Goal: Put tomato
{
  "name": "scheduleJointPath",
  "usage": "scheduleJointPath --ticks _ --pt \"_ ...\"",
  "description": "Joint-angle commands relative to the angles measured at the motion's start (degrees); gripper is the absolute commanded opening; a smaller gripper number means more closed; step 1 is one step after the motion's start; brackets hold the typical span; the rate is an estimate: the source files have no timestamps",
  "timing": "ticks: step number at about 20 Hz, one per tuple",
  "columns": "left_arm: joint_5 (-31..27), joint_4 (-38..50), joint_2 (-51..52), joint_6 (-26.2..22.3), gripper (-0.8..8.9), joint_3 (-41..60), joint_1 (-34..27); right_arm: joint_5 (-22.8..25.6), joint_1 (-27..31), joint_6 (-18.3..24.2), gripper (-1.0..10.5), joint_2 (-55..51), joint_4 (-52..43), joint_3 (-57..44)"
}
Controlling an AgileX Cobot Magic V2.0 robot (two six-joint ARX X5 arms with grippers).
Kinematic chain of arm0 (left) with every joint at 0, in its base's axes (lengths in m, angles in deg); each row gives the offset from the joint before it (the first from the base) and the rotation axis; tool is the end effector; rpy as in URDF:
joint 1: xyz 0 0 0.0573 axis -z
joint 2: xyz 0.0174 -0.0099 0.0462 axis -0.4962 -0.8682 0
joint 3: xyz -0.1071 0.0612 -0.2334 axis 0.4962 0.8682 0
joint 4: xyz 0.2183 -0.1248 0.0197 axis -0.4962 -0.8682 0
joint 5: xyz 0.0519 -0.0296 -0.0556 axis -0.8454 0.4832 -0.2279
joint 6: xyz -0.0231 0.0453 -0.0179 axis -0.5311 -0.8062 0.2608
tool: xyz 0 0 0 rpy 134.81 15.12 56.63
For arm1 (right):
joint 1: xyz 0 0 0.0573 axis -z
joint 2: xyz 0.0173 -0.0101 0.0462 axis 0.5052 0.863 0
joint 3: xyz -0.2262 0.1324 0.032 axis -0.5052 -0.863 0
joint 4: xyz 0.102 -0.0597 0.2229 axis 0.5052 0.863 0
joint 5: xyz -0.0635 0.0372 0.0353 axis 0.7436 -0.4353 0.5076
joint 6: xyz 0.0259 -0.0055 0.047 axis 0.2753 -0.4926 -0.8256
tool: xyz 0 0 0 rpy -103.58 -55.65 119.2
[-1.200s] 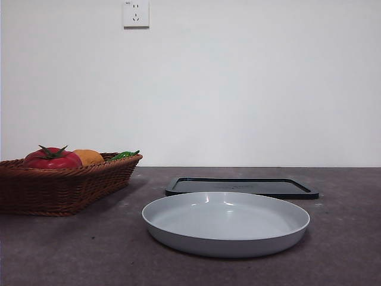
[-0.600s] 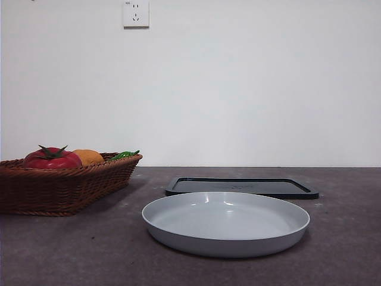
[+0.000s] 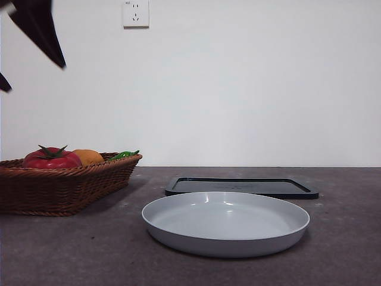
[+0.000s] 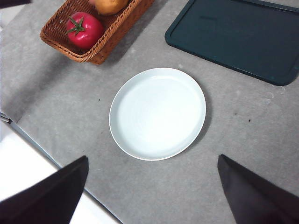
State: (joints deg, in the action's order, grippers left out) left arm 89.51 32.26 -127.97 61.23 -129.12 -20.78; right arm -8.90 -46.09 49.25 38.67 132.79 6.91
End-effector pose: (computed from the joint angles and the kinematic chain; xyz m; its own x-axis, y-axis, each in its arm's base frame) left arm 0.2284 -0.0436 0.3033 0.6524 -0.3659 -0.6638 0.3037 0.9286 -0.2133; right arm 0.1127 0.0448 0.3543 0.5075 0.5906 -0.6274 -0.5279 0.7886 0.3154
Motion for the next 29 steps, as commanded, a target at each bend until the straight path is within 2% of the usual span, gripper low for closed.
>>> scheduleJointPath --ticks 1,12,22,24,27,29 --pt "-0.79 3.13 -4.26 -2.38 5.62 -1.16 0.96 0.02 -0.31 0.44 4.4 0.39 -0.57 1.11" --pt "-7.58 9.38 -18.29 -6.78 5.62 -1.16 4.09 0.02 -0.31 0.2 4.4 0.37 -0.5 1.11" --pt "-7.82 10.67 -24.96 -6.82 5.57 -1.16 4.35 0.02 -0.31 0.17 4.4 0.37 -0.37 1.11" --pt "-7.96 10.43 -24.96 -6.75 5.08 -1.16 4.46 0.0 -0.31 0.17 4.4 0.37 -0.37 1.11" --pt "-8.09 8.68 -24.96 -6.64 3.69 -1.16 4.46 0.02 -0.31 0.17 4.4 0.35 -0.39 1.11" --pt "-8.07 8.26 -24.94 -6.64 3.65 -1.18 4.44 0.02 -0.31 0.17 4.4 0.35 -0.44 1.11"
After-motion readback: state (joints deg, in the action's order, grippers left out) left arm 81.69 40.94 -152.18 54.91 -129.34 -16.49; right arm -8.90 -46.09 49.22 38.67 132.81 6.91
